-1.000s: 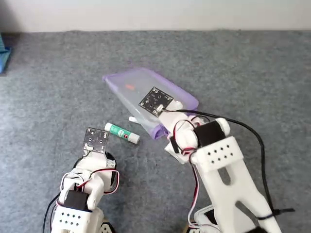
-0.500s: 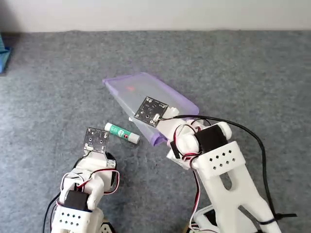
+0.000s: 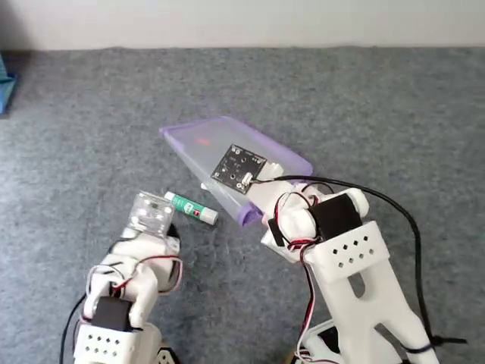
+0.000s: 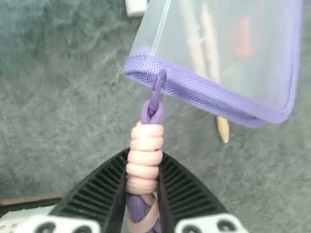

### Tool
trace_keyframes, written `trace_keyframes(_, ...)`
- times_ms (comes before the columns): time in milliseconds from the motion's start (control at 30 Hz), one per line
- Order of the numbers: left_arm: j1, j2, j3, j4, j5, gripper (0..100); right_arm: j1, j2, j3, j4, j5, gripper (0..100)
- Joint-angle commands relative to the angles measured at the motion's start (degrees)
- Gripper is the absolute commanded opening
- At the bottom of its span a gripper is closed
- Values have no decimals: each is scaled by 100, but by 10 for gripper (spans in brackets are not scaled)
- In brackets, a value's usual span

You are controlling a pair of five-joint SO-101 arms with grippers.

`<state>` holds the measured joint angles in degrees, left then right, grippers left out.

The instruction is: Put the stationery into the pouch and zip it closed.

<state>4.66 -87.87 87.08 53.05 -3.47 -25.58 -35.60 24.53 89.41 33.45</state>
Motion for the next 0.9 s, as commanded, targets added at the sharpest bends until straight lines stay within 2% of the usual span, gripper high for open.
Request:
trace_keyframes(0, -88, -62, -1015, 79, 686, 104, -40, -180, -519, 31, -88, 9)
trace_keyframes(100, 290, -62, -1622, 343, 1547, 115, -31, -136, -853, 48, -62, 9)
trace_keyframes(167, 677, -62, -1771, 440, 1846, 116, -40, -127, -976, 48, -62, 9)
trace_keyframes(267, 1178, -62, -1736, 413, 1916, 117, -136, -127, -985, 48, -53, 9)
trace_keyframes(500, 1732, -62, -1631, -114, 2084, 117, -655, -119, -985, 31, -53, 9)
trace_keyframes(667, 2268, -62, -1631, -44, 2075, 117, -593, -119, -1002, 22, -70, 9)
trace_keyframes(867, 2418, -18, -1420, -396, 2066, 116, -611, -127, -1011, 57, -79, 9)
